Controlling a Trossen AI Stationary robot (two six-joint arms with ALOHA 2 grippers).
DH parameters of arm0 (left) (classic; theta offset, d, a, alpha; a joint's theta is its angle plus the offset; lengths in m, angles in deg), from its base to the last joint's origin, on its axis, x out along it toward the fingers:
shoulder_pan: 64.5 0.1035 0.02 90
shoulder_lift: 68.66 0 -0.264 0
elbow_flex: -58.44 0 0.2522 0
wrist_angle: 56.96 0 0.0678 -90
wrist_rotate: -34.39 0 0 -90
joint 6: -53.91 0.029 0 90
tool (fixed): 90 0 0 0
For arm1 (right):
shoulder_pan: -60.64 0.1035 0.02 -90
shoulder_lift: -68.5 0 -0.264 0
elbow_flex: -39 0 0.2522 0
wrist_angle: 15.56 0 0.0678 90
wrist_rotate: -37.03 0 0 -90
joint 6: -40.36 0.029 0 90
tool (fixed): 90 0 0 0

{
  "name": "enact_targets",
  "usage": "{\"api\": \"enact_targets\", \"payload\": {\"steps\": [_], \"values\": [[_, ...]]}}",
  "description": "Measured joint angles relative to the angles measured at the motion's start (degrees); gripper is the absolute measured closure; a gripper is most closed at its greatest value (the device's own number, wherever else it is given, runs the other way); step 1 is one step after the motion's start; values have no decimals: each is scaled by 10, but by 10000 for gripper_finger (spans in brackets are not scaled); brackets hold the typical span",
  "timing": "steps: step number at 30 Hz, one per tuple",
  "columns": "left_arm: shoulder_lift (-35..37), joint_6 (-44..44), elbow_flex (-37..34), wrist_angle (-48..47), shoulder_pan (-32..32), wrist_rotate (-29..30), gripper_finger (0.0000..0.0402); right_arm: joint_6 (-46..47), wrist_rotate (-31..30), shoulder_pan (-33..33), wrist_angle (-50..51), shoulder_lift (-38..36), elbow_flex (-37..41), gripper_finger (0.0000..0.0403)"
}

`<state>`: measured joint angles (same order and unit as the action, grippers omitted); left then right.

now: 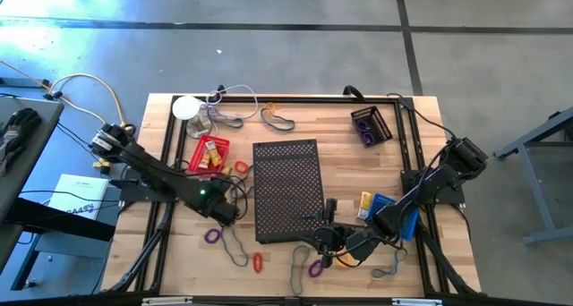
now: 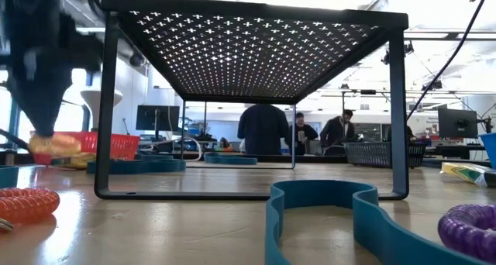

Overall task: Pick & Place Office Desk Supplies
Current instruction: Put the yellow spring keychain into the black bin

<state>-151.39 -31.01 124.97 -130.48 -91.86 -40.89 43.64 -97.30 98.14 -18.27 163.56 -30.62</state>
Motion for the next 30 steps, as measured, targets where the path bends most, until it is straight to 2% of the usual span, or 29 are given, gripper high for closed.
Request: {"api": "enact_targets", "payload": {"steps": [6,12,15,18,26,30], "values": [[30,0,61,-42,-35,63,400,-1,0,-5,0,0,0,156],[43,47,145,-60,-63,197,400,-1,17,-25,-6,0,0,156],[45,125,176,-30,-78,304,400,-1,33,-39,-19,0,0,156],[44,228,179,53,-85,384,400,-1,42,-53,-36,0,0,156],[1,533,180,300,-83,437,401,0,42,-81,-100,0,0,156],[-36,657,180,386,-83,457,401,-4,43,-93,-108,0,0,156]]}}
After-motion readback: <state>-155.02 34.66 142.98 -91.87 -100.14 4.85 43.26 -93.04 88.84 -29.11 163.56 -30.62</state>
